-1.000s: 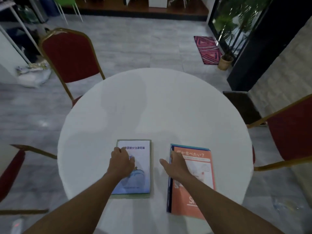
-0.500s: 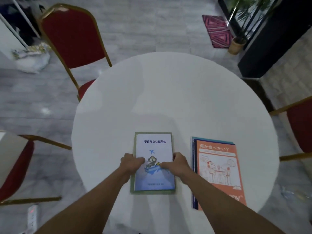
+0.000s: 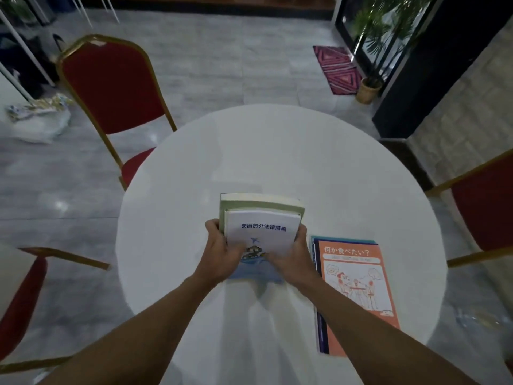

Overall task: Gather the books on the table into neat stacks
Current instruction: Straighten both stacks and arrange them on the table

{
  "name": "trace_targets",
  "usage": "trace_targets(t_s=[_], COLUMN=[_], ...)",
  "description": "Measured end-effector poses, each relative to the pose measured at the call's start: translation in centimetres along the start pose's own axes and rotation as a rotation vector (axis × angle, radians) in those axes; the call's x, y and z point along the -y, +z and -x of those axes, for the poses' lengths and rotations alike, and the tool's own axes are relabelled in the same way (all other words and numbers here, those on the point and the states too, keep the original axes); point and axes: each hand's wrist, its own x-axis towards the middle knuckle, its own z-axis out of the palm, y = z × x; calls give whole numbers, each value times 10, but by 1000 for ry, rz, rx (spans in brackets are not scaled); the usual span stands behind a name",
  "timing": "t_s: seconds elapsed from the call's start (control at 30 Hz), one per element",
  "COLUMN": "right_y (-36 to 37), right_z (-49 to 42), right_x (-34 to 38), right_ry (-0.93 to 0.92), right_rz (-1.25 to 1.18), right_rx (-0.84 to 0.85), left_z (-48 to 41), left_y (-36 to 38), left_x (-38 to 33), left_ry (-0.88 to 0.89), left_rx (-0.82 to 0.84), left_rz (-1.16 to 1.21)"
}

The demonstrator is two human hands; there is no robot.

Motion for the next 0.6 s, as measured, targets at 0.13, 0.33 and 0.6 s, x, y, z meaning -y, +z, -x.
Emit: trace_targets(t_s=[0.13,0.33,0.6], right_y=[-2,-1,-4], right_z=[4,10,8], right_x=[3,3,9], right_ry=[-142,-203,-267], right_rz=[39,122,168], right_rx=[-47,-41,-39], left_z=[-1,8,4], left_y=[-11,-17,-15], left_x=[7,21,17], left_ry=[217,303,346], left_rx=[87,134,157], left_rz=[-161,-273,-320])
